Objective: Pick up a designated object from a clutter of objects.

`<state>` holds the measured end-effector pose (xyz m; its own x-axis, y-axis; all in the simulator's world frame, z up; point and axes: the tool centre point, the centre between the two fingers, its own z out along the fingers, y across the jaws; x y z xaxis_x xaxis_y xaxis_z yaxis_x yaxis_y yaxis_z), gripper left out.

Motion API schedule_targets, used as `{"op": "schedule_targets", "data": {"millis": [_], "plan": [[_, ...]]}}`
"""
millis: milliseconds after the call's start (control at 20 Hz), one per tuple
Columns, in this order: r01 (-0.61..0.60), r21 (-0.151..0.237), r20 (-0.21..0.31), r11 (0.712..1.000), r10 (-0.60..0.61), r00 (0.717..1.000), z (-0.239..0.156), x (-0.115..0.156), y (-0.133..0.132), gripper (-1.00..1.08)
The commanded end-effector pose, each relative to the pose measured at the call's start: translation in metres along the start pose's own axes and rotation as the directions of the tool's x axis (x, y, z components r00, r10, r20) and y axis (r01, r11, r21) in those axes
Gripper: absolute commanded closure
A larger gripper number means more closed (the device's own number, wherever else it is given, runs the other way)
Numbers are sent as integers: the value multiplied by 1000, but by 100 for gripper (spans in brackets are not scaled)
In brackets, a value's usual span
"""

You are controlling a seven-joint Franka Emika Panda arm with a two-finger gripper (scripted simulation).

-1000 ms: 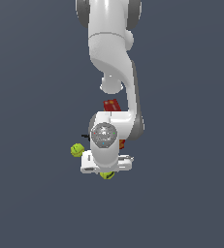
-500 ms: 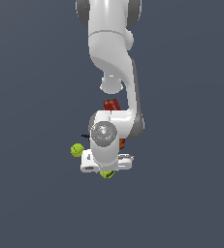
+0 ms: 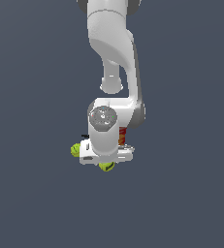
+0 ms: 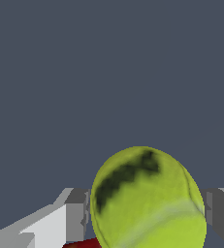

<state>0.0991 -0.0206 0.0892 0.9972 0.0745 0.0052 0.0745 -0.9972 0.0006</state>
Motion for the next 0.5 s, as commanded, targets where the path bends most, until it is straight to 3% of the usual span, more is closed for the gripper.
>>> {"op": "schedule_targets", "data": {"millis": [0, 450], "plan": [[0, 0, -2, 1000, 0, 1000, -17, -7, 0, 108], [0, 0, -1, 1000, 0, 1000, -95, -42, 0, 108]]}}
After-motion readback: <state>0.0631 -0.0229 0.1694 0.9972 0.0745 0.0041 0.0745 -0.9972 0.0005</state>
